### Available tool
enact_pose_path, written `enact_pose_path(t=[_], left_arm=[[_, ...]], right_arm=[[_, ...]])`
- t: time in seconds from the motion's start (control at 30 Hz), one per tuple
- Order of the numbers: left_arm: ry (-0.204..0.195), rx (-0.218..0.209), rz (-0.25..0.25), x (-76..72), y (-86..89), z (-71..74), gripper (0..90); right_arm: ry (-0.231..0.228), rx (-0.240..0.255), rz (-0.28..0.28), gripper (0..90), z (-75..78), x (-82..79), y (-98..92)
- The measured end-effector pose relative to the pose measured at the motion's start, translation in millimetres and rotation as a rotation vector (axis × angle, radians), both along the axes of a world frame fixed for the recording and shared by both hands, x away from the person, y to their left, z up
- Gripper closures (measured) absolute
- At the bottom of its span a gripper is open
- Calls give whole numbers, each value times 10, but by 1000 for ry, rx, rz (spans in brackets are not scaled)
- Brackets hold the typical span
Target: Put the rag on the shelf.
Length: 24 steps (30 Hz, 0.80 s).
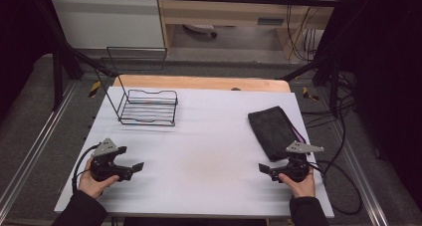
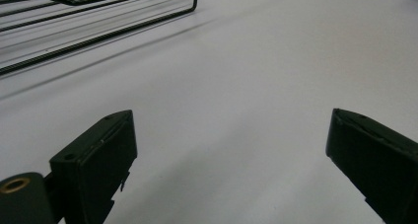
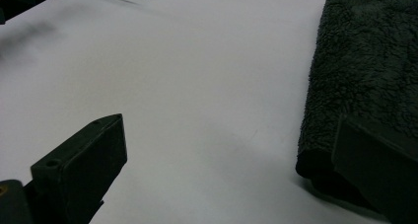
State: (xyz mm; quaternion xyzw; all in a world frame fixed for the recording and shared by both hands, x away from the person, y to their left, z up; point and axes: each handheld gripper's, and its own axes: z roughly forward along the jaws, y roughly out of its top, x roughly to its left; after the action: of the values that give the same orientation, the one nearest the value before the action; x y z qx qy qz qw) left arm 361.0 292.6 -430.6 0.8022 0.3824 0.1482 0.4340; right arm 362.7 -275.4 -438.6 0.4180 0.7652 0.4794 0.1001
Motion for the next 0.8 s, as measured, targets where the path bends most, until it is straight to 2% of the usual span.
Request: enact_pose_path(t=[0.47, 0.63, 0.8], left_arm=[[-6, 17, 2, -17, -2, -8, 58], [-7, 11, 8, -20, -5, -6, 59], [-5, 14, 11, -15, -4, -7, 60]], right_arm=[[-19, -48, -22, 19, 54, 21, -3], [-28, -75, -39, 41, 77, 51, 12], [-38, -103, -78, 119, 136, 143, 27]])
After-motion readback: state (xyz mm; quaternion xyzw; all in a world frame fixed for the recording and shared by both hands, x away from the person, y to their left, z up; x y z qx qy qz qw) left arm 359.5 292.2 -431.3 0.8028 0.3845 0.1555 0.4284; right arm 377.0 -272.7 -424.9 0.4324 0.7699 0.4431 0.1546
